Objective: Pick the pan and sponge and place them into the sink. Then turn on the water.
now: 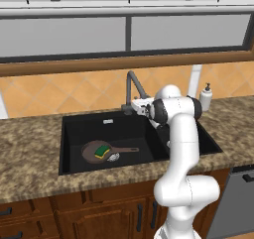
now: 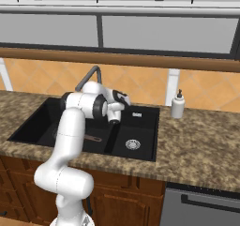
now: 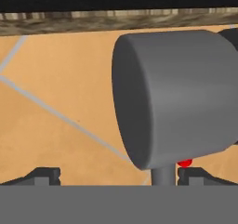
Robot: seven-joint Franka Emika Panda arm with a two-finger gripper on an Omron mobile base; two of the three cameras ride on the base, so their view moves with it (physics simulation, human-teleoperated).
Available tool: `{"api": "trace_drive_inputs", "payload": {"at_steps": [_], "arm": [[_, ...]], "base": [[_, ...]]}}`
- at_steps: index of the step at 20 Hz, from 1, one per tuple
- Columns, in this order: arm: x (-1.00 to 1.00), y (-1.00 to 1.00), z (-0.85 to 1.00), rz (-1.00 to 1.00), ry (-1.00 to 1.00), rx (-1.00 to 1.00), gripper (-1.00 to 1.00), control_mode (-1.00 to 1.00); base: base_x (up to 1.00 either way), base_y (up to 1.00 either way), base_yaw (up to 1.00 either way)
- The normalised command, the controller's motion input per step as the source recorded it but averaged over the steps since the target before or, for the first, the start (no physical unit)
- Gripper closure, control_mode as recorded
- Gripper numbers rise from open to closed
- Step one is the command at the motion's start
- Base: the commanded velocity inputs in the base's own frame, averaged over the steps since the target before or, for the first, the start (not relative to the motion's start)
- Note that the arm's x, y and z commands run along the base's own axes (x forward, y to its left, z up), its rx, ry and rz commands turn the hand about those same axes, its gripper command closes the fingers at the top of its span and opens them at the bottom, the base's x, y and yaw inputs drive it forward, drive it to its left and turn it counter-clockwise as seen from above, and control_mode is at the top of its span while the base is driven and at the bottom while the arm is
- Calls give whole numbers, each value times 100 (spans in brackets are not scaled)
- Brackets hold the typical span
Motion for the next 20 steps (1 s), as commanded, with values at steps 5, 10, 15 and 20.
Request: {"api": "trace_drive_inputs", "payload": {"at_steps": [5,10,15,20], "arm": [[27,0,-26,-3,0,0,100,-100],[16,-18,-14,-8,-1,0,100,-100],[12,-50,-8,-10,0,5,100,-100],[17,-73,-6,-5,0,9,100,-100]], "base": [[0,0,0],[0,0,0],[0,0,0],[0,0,0]]}}
